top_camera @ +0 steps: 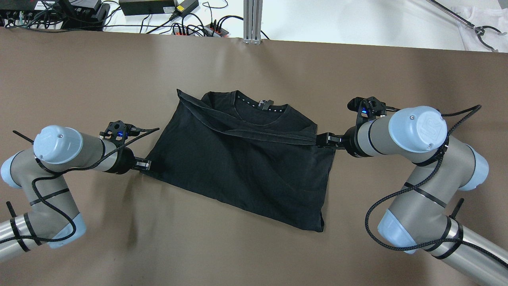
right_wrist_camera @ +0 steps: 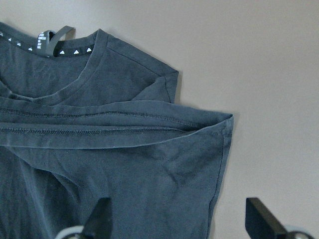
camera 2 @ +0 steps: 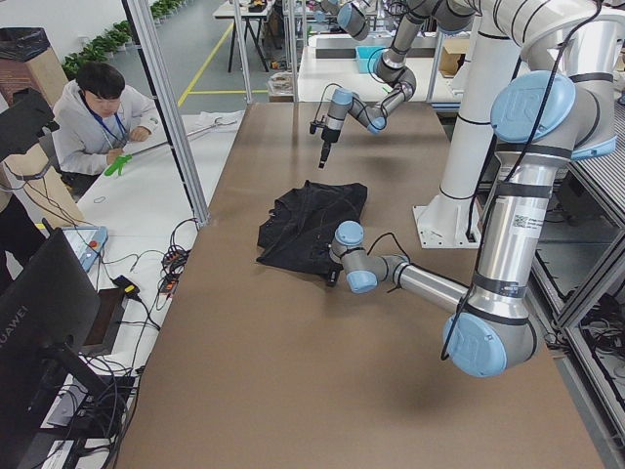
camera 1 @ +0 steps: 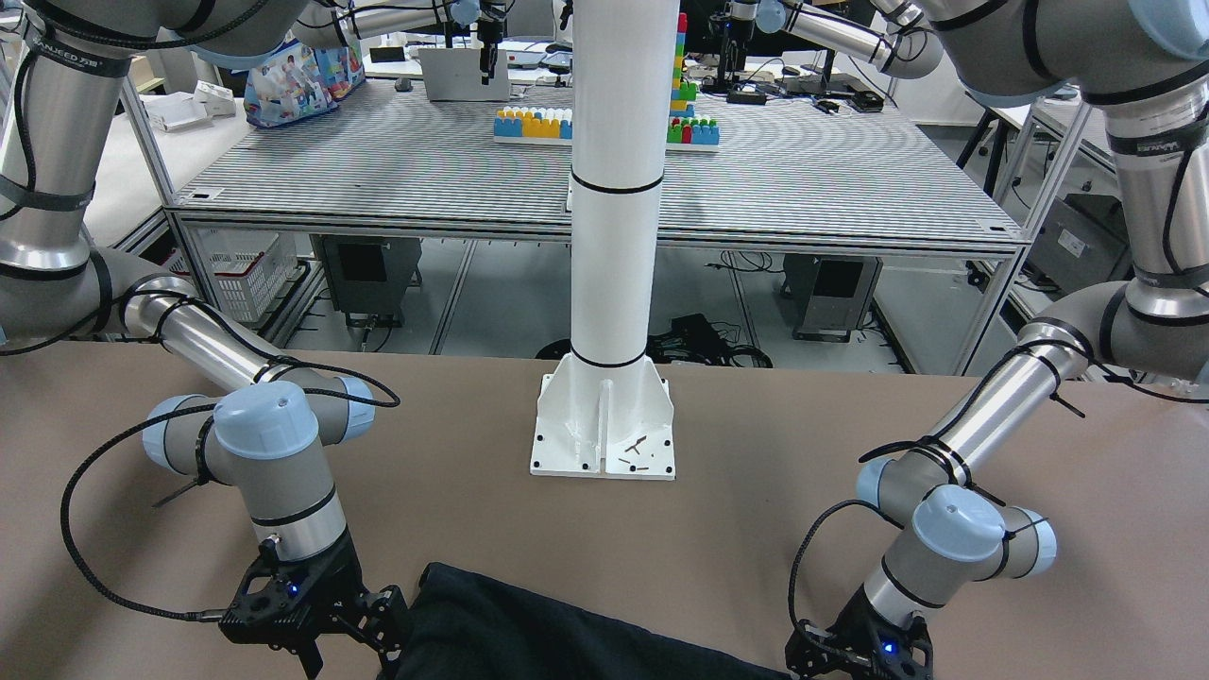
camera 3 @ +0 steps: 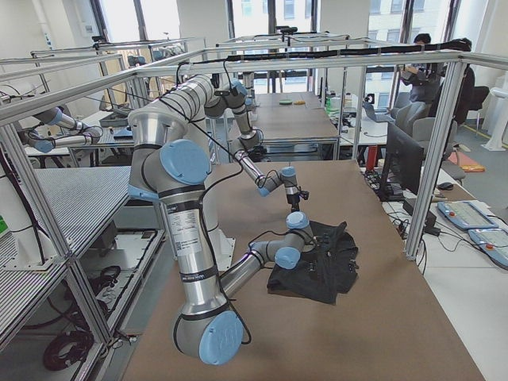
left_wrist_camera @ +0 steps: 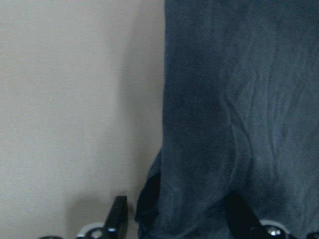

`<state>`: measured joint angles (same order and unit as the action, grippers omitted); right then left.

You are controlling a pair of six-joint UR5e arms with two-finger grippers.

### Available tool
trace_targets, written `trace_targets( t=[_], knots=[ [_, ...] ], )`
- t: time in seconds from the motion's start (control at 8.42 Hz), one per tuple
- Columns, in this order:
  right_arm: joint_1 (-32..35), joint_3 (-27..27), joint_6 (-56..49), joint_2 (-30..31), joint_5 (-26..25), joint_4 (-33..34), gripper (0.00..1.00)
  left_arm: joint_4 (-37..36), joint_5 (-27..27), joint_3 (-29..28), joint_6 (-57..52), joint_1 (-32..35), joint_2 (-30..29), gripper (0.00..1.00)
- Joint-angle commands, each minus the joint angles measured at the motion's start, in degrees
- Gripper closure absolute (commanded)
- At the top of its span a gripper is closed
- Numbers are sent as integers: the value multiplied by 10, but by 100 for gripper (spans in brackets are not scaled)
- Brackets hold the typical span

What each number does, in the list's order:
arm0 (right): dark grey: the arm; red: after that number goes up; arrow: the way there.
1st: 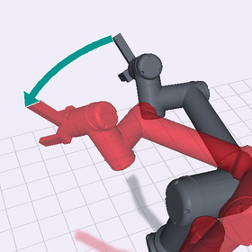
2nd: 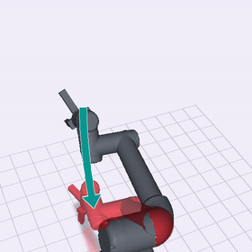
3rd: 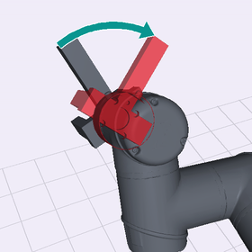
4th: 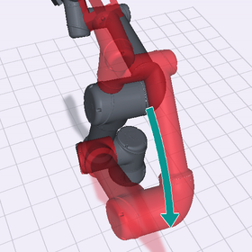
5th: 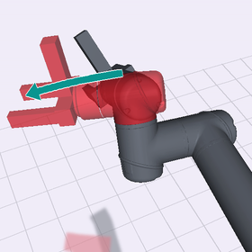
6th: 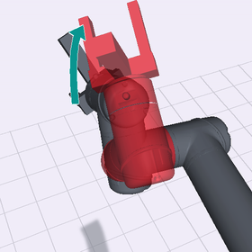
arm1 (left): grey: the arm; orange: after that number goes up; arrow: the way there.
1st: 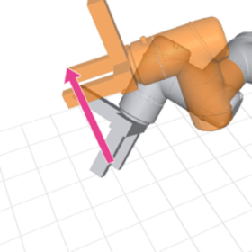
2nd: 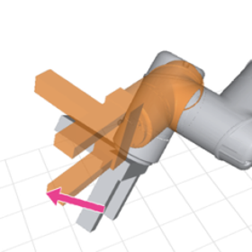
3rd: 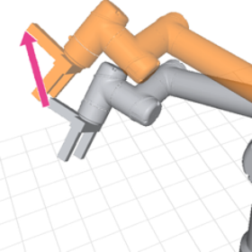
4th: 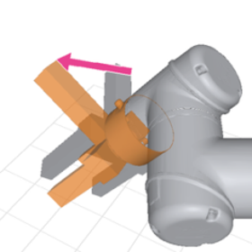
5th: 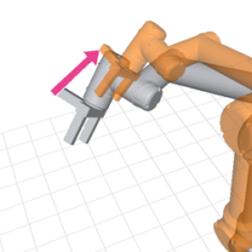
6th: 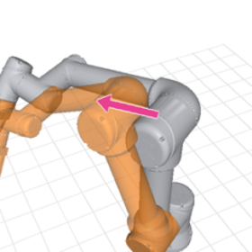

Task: Fold clothes
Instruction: 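Release the hem with the left gripper and raise it while the right holds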

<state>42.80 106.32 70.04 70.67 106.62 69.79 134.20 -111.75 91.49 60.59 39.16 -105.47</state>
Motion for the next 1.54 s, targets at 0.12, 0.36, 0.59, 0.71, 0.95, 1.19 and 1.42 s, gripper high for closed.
trace_targets(
  t=[0.12,0.36,0.59,0.71,0.95,1.19,1.42],
  knots=[
    [-1,0,0,0,-1,0,6,1,0,-2,-2,3,9,100],
    [-1,-2,0,0,0,0,6,2,-4,3,-1,3,11,100],
    [-1,-2,0,0,0,0,6,0,-10,5,-7,19,9,100],
    [-1,-2,0,0,0,0,6,-5,-23,3,-13,41,4,100],
    [-1,-3,0,0,-1,0,6,-34,-25,-76,-42,102,-79,100],
    [-1,-3,0,0,-1,0,6,-61,-19,-239,-83,147,-237,100],
    [-1,-3,0,1,-1,0,6,-58,8,-372,-87,164,-355,100]
  ],
)
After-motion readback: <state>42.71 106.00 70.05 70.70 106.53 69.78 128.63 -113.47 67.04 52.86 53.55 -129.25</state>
